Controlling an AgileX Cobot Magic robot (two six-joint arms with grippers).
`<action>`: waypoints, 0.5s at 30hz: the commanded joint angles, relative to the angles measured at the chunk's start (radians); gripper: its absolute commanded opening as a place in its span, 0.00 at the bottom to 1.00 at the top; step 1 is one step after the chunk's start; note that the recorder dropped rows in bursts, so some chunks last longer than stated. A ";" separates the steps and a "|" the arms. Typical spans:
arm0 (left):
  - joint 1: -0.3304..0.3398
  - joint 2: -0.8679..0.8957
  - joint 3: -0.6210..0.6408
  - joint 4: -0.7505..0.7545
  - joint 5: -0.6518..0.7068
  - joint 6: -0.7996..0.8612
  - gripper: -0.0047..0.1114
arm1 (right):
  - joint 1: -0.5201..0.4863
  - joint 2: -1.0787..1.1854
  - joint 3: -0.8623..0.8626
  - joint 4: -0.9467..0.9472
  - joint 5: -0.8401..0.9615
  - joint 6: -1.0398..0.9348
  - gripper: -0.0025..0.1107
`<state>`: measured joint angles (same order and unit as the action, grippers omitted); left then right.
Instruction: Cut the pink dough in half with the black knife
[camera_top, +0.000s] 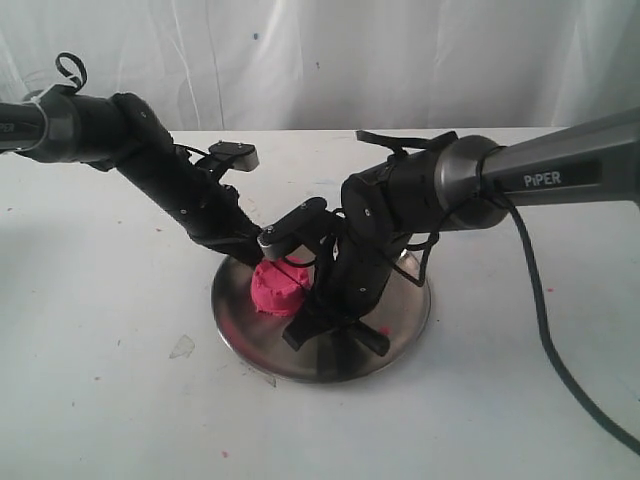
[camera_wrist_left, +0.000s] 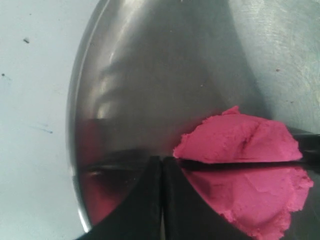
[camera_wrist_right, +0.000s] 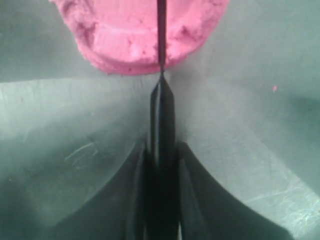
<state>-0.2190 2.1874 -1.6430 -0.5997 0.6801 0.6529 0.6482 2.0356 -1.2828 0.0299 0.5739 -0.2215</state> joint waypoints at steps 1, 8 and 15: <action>-0.004 -0.015 0.003 -0.008 0.023 0.004 0.04 | -0.001 0.012 -0.001 0.012 -0.019 -0.014 0.02; -0.004 -0.011 0.008 -0.008 0.011 0.004 0.04 | -0.001 -0.041 -0.001 0.012 -0.015 -0.017 0.02; -0.004 0.027 0.008 -0.019 0.016 0.004 0.04 | -0.001 -0.078 -0.001 0.012 -0.005 -0.015 0.02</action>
<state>-0.2190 2.1891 -1.6430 -0.6087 0.6820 0.6529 0.6482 1.9756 -1.2828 0.0390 0.5936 -0.2256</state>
